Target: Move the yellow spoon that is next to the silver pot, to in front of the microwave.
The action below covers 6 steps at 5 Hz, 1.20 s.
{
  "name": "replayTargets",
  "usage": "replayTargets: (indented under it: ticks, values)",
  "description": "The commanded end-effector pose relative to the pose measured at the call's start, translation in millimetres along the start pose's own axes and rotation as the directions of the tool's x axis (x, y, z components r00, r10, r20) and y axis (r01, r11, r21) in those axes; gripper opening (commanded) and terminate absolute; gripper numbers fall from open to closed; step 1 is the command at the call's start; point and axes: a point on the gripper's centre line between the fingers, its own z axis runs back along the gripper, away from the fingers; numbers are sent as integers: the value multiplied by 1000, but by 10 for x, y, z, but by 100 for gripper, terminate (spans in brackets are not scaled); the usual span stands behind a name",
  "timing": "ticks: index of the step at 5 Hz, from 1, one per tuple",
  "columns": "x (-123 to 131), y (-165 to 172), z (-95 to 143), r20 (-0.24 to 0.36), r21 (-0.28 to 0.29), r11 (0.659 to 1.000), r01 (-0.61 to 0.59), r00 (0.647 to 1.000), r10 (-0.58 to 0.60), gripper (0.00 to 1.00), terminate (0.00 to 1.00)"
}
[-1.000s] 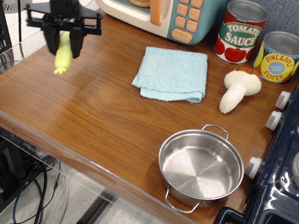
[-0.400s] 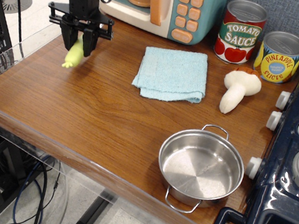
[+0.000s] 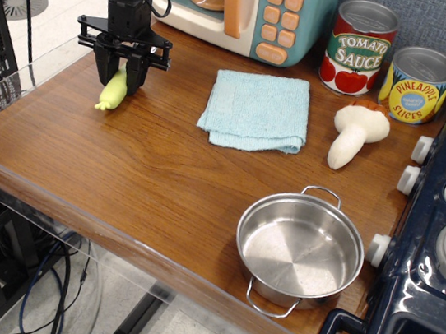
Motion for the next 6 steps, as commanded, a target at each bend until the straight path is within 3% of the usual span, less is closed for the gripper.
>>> replayTargets:
  ticks: [1, 2, 4, 5, 6]
  values:
    - [61, 29, 227, 20, 52, 995, -84, 996, 83, 100, 0]
    - [77, 116, 329, 22, 24, 994, -105, 994, 104, 100, 0]
    - [66, 198, 776, 106, -46, 987, -154, 982, 158, 100, 0]
    - [-67, 172, 919, 171, -41, 986, -163, 971, 168, 100, 0]
    - [-67, 172, 919, 171, -41, 986, -163, 971, 168, 100, 0]
